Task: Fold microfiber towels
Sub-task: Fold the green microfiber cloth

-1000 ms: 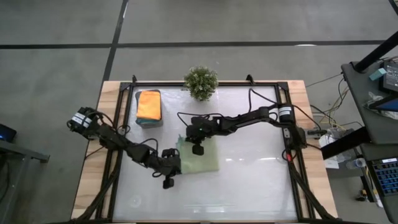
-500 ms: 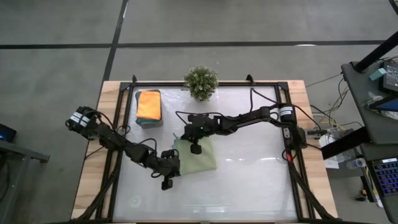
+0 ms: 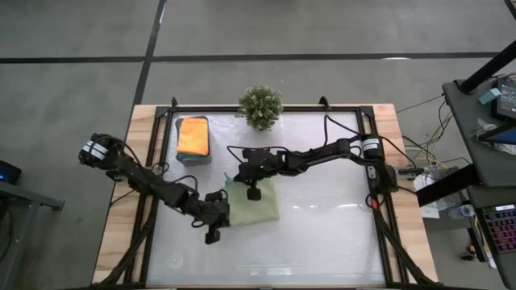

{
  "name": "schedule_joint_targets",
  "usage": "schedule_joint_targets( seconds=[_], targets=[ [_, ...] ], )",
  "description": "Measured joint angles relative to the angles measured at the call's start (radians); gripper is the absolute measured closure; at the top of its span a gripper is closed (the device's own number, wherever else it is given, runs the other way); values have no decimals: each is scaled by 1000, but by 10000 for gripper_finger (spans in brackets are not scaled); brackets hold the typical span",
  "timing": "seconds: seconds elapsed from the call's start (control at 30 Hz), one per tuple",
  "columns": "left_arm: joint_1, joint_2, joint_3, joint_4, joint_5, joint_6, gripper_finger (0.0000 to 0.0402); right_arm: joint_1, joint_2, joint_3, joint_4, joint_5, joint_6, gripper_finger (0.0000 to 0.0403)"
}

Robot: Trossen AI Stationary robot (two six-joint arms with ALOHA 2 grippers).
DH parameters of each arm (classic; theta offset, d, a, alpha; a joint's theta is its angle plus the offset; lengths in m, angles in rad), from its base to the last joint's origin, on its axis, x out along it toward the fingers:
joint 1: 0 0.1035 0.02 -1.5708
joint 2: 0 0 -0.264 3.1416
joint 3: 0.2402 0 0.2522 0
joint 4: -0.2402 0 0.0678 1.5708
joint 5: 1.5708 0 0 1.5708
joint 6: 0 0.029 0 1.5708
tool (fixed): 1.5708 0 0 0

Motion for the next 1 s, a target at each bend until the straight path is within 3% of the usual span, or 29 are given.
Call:
schedule_joint_targets(
  seconds=[0.17, 0.4, 0.53, 0.6, 0.73, 0.8, 1.0],
  targets=[
    [-1, -4, 0, -30, 29, -24, 371, 0, 0, 0, 10, 0, -4, 394],
    [1, -33, 0, -158, 32, -49, 290, 2, 0, -2, 22, -6, -23, 394],
    [1, -73, 0, -292, 13, -51, 261, 9, 0, -4, 22, -79, -81, 394],
    [1, -93, -2, -370, -52, -47, 259, 10, 0, -4, 24, -130, -99, 394],
    [11, -108, -5, -480, -328, -43, 268, 10, 0, -4, 25, -145, -120, 394],
    [27, -107, -5, -495, -414, -37, 278, 10, 0, -4, 25, -143, -126, 394],
    [100, -75, -11, -444, -431, -21, 309, 13, -3, -4, 25, -145, -134, 394]
  ],
)
